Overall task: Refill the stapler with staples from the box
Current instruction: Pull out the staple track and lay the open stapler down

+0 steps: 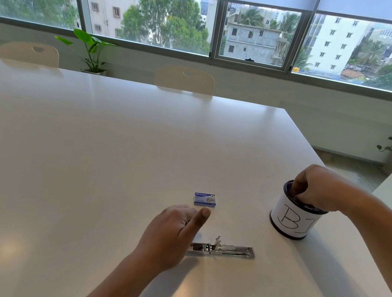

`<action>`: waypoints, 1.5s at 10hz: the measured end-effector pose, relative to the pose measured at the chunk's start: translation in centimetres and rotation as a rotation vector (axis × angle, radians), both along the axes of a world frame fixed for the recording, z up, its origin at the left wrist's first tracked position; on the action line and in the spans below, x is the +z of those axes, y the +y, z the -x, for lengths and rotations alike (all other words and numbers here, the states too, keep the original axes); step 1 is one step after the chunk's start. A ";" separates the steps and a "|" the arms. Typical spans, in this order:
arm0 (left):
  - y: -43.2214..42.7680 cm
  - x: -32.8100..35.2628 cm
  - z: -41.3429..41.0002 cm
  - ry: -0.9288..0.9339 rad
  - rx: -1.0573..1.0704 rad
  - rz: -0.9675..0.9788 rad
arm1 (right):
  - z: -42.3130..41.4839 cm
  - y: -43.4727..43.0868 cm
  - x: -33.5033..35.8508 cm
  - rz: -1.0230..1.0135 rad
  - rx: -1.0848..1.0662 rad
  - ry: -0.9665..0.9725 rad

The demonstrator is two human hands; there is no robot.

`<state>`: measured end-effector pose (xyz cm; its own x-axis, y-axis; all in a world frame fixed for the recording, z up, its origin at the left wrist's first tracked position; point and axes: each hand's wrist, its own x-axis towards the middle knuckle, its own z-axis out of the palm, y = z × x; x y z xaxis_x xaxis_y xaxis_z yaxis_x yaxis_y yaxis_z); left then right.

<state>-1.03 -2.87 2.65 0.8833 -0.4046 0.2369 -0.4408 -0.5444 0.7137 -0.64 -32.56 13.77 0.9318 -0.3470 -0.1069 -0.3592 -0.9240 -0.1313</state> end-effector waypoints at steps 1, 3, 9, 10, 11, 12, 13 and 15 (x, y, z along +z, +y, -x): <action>0.0 0.0 0.0 -0.004 0.001 0.001 | 0.0 0.0 0.1 0.011 0.000 -0.006; -0.1 0.0 0.0 -0.003 0.001 0.004 | -0.1 -0.3 -0.1 0.018 0.003 -0.007; 0.0 -0.4 0.0 0.018 -0.001 0.007 | 1.6 2.3 0.6 -0.161 0.248 -0.514; -0.1 -0.4 0.0 0.034 -0.001 0.001 | 2.6 4.3 0.1 -0.295 0.351 -0.602; 0.0 -0.5 0.0 0.020 0.006 -0.028 | 3.3 6.0 -0.9 -0.362 0.411 -0.652; 0.2 -0.3 0.0 -0.016 0.008 -0.151 | 3.8 7.2 -2.8 -0.386 0.466 -0.637; 0.4 0.1 0.1 -0.052 0.006 -0.247 | 4.5 7.8 -4.7 -0.434 0.513 -0.572; 0.9 0.5 0.1 0.013 -0.081 -0.239 | 5.8 7.1 -8.1 -0.414 0.588 -0.401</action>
